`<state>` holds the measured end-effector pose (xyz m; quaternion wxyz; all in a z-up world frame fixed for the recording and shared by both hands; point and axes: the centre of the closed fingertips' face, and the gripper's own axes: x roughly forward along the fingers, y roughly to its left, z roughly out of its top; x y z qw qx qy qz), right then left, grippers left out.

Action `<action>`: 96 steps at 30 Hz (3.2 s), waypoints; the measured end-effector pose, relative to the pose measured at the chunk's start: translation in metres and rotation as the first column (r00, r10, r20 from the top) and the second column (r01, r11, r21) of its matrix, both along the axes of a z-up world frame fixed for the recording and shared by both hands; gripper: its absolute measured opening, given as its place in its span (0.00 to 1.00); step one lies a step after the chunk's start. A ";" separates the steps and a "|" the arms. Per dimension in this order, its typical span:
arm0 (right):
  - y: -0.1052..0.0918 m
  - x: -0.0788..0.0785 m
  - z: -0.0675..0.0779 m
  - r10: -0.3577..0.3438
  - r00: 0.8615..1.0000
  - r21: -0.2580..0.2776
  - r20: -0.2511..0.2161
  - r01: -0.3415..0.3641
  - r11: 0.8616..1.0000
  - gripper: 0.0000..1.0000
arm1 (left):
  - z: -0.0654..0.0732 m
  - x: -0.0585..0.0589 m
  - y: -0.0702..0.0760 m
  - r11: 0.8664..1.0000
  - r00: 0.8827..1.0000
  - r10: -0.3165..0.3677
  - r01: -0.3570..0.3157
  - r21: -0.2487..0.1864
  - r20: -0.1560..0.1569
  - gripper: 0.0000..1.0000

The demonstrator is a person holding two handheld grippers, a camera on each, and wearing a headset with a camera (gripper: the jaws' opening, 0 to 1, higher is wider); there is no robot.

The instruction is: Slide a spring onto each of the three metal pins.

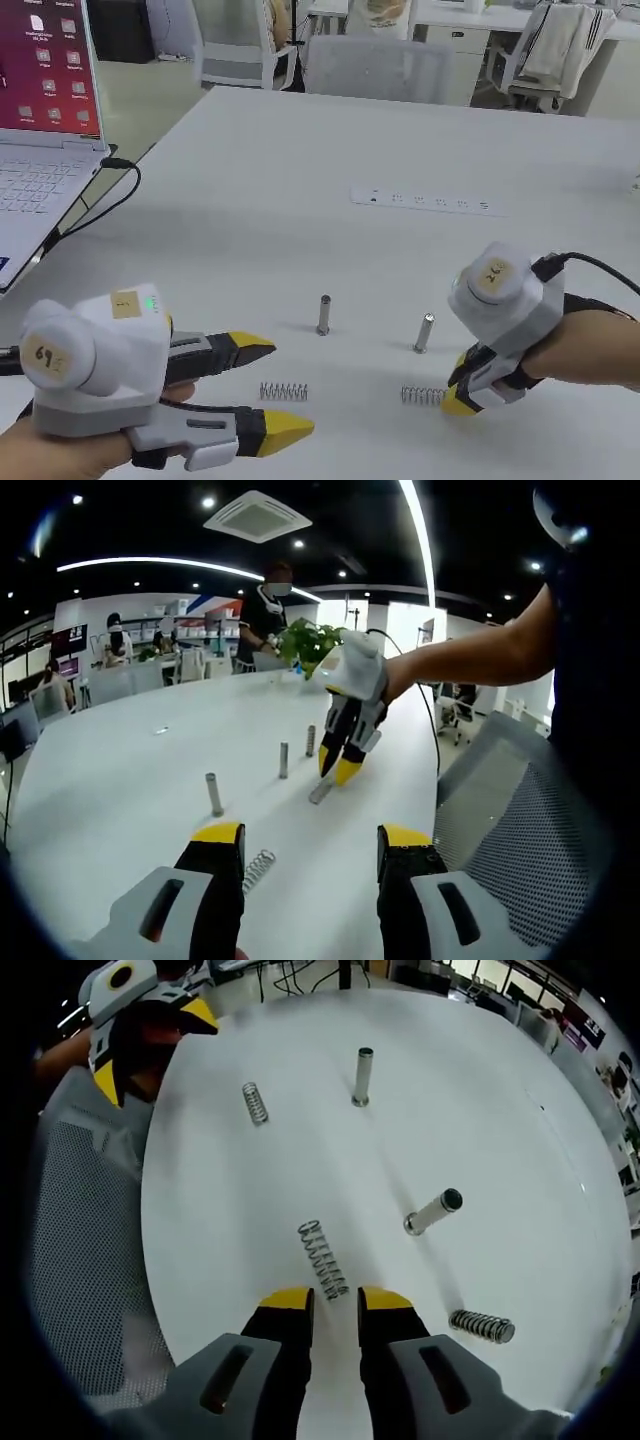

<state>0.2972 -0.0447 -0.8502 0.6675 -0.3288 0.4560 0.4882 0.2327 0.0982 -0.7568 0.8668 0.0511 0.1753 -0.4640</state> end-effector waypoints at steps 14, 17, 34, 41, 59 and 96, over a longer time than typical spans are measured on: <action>0.006 0.000 -0.006 0.043 0.999 -0.025 -0.018 -0.043 0.999 0.13 | -0.001 -0.001 0.001 1.000 1.000 0.007 -0.007 0.000 -0.002 0.48; 0.007 -0.001 -0.007 0.050 0.999 -0.027 -0.022 -0.050 0.998 0.12 | -0.001 -0.001 0.002 1.000 1.000 0.010 -0.010 -0.001 -0.002 0.48; 0.004 -0.005 -0.009 0.099 0.995 -0.058 0.004 -0.099 0.993 0.10 | -0.002 0.000 -0.001 1.000 1.000 0.004 -0.004 -0.009 -0.005 0.47; 0.006 -0.007 -0.007 0.101 0.995 -0.045 0.005 -0.101 0.994 0.09 | -0.003 -0.001 -0.003 1.000 1.000 -0.005 0.005 -0.005 -0.009 0.47; 0.018 -0.020 0.010 0.118 0.993 0.019 0.008 -0.118 0.993 0.08 | -0.006 -0.001 -0.018 0.999 0.999 -0.051 0.051 0.006 -0.015 0.46; 0.088 -0.066 0.074 0.323 0.945 0.188 0.050 -0.327 0.926 0.08 | -0.006 -0.003 -0.032 0.992 0.993 -0.121 0.121 0.022 0.002 0.30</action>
